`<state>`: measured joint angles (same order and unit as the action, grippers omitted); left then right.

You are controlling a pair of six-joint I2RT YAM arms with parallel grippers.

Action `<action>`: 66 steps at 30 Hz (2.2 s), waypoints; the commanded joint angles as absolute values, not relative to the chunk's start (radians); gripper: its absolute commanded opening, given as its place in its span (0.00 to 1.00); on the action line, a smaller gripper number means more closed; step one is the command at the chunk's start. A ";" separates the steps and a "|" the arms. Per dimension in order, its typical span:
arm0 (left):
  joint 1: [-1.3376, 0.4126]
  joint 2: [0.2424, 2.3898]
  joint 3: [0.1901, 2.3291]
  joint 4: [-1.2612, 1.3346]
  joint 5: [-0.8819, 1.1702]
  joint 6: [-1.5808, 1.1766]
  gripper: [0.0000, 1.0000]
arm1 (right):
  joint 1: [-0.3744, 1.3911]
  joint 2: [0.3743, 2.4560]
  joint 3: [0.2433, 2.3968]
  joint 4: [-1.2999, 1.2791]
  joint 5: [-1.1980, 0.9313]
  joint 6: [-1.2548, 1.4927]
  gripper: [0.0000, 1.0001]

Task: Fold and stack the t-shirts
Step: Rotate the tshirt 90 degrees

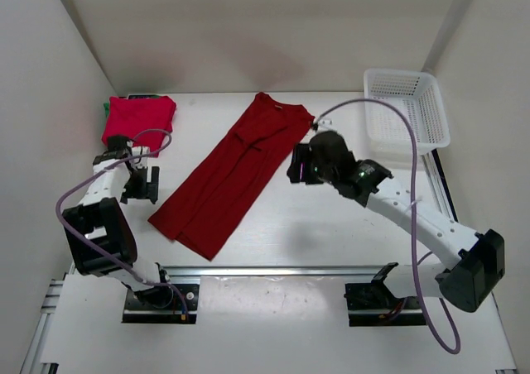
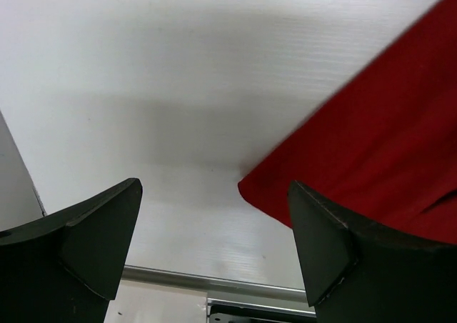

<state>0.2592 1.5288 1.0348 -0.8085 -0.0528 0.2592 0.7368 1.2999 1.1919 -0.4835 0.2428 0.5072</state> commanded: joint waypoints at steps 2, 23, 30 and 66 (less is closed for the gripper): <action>0.241 1.419 0.977 -0.799 0.002 0.245 0.93 | 0.779 1.275 1.007 -0.420 0.218 0.747 0.63; 0.248 1.146 0.910 -0.894 0.003 0.373 0.97 | 1.272 1.899 1.360 -0.438 0.172 1.400 0.59; 0.244 1.108 0.899 -0.914 0.043 0.368 0.98 | 1.289 2.034 1.451 -0.572 0.121 1.542 0.59; 0.111 1.094 0.856 -0.925 0.063 0.408 0.98 | 1.121 1.850 0.941 -0.270 -0.143 1.523 0.00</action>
<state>0.1680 1.0927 0.8639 -0.9134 0.0372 0.3927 1.1511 1.9213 1.1042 -0.2268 -0.1749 1.5440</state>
